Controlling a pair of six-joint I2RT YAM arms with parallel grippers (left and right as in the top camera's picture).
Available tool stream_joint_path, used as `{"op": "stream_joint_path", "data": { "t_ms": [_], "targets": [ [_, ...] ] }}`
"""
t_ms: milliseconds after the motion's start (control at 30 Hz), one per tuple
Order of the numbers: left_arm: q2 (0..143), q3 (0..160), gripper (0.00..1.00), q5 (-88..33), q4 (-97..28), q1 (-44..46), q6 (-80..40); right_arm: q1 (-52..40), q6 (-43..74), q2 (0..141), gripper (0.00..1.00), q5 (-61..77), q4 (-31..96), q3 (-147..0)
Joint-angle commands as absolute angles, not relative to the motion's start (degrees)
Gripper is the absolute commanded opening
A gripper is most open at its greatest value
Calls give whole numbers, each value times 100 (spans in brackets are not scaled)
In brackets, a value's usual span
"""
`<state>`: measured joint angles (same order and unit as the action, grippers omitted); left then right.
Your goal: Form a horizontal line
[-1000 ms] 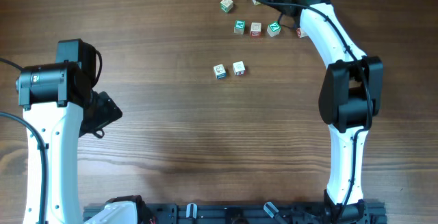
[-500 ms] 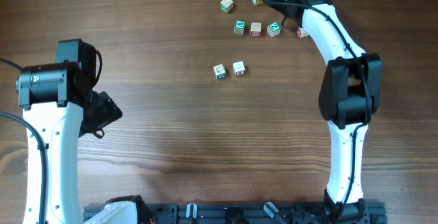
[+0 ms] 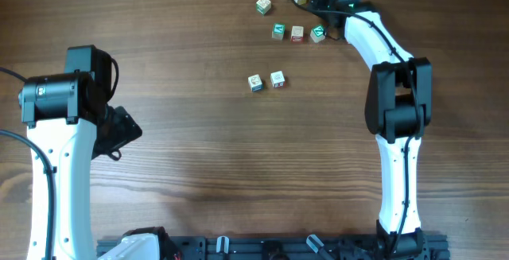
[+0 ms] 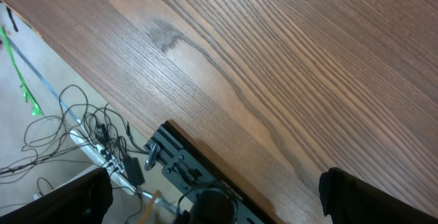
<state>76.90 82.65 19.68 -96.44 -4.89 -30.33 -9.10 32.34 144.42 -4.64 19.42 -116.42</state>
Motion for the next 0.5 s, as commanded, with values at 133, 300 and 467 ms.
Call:
{"op": "stream_joint_path", "data": {
  "t_ms": [133,300,467],
  "targets": [
    [7596,8239,100,2043,-9647,-515,-3048,-794,3144,14792,76,-779,1575,-11736],
    [7596,8239,100,2043,-9647,-515,-3048,-738,2954,14901,59,-797,1476,-11736],
    [7596,8239,100,2043,-9647,-515,-3048,-738,2659,14903,40,-792,1461,-11738]
  ]
}}
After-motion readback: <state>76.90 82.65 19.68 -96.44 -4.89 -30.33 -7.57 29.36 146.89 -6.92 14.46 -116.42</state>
